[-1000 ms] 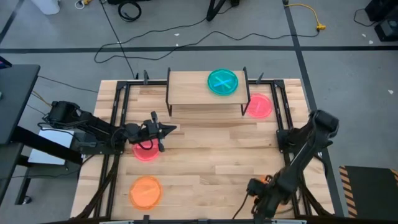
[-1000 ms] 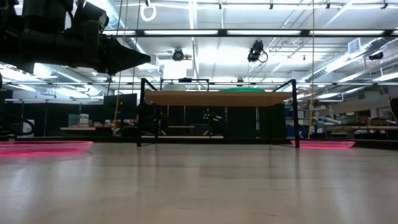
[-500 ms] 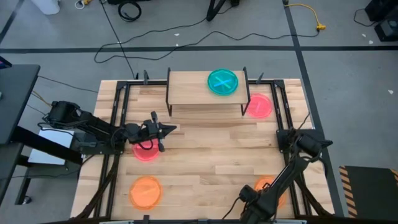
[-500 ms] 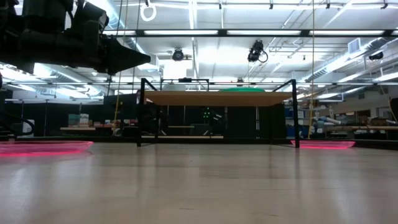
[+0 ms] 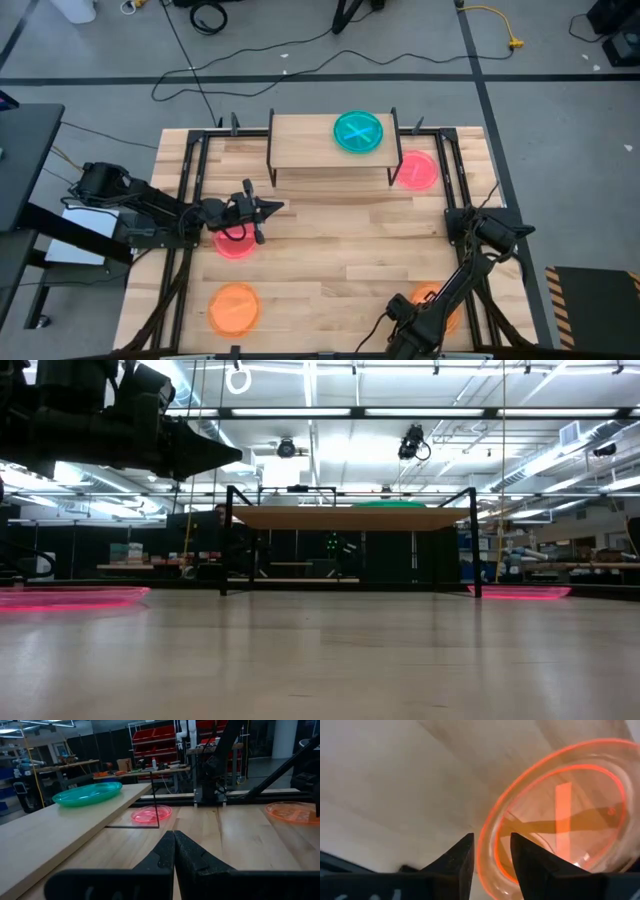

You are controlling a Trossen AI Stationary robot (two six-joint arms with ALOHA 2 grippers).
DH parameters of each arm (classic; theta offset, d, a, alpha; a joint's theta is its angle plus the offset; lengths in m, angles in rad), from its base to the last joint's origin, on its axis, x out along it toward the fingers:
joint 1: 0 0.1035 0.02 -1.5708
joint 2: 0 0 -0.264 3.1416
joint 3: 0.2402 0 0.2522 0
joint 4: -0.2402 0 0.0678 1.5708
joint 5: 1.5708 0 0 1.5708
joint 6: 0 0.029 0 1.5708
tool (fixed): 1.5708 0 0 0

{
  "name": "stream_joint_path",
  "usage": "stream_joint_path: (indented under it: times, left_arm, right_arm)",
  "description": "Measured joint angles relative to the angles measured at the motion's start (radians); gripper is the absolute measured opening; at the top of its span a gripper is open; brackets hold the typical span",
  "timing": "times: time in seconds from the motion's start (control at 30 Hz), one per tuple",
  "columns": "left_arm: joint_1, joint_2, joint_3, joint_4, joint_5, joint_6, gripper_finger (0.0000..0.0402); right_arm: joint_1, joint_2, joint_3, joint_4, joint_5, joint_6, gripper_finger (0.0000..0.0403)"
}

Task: Place and stack plates onto a shelf
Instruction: Put the right orange plate on the shelf

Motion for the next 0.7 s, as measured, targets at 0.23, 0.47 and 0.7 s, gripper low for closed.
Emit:
stream_joint_path:
  times: [0.23, 0.47, 0.7]
  left_arm:
    - [0.0, 0.0, 0.0, -0.001, 0.0, -0.007, 0.0007]
    - [0.0, 0.0, 0.0, -0.001, 0.0, -0.007, 0.0007]
    - [0.0, 0.0, 0.0, -0.001, 0.0, -0.008, 0.0007]
  right_arm:
    - [-0.011, 0.0, -0.009, 0.01, 0.003, -0.015, 0.0126]
    - [-0.012, 0.0, -0.044, 0.011, -0.001, 0.024, 0.0115]
    - [-0.012, 0.0, -0.045, 0.037, 0.0, -0.005, 0.0047]
